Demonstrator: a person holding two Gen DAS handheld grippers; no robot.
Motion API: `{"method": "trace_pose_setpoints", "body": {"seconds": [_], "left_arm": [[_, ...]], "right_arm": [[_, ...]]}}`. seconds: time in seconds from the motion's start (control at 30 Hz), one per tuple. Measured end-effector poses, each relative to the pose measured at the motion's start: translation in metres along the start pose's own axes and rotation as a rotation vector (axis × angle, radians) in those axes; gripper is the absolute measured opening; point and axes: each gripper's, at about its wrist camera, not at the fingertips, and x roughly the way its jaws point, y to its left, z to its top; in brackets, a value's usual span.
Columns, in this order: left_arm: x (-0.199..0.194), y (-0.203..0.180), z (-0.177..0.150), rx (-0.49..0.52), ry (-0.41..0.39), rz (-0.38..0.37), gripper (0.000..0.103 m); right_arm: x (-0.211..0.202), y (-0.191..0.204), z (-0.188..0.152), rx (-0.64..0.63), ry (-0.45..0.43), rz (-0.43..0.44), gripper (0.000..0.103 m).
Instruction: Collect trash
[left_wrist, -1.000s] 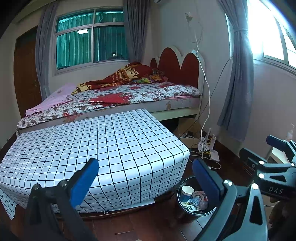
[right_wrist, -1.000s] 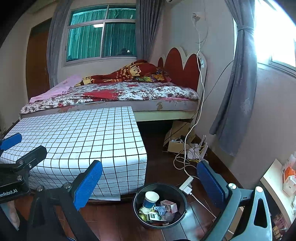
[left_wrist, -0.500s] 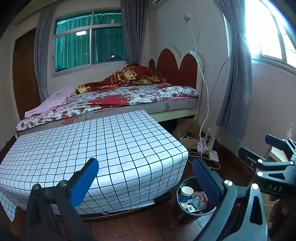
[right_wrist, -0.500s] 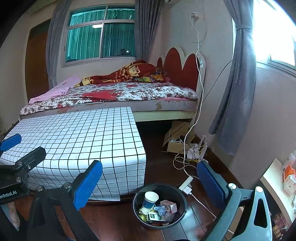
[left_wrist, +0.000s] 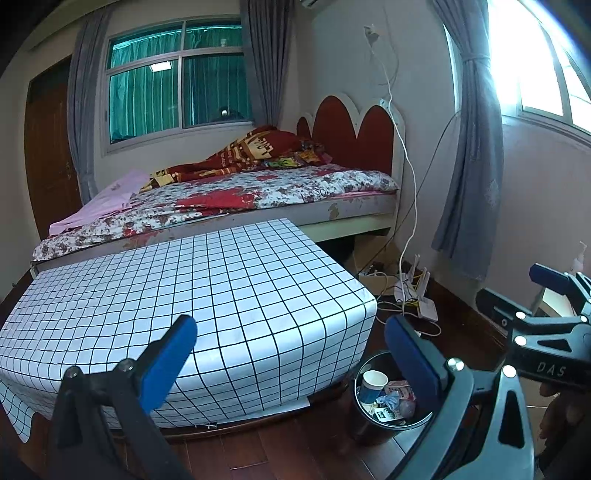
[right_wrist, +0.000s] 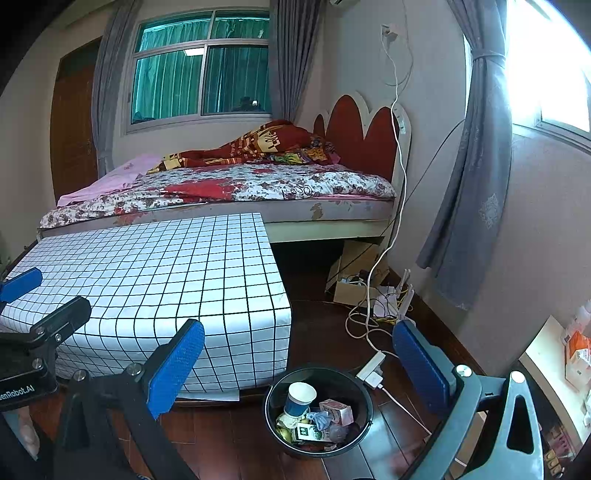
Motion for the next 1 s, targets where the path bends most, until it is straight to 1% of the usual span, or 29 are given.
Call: {"method": "trace_pose_setpoints", "body": {"seconds": [0.33,1.0], "left_arm": [[0.0009,-0.0008,0.0019,0.018,-0.006,-0.007,0.102],[0.0015,-0.0012,0.0022,0.02,-0.005,-0.011,0.102]], "right_arm": [[0.0023,-0.003,-0.0004,0.002,0.0,-0.001,0.103],[0.0008,-0.0039,0.0018,0.009,-0.004,0.005,0.103]]}}
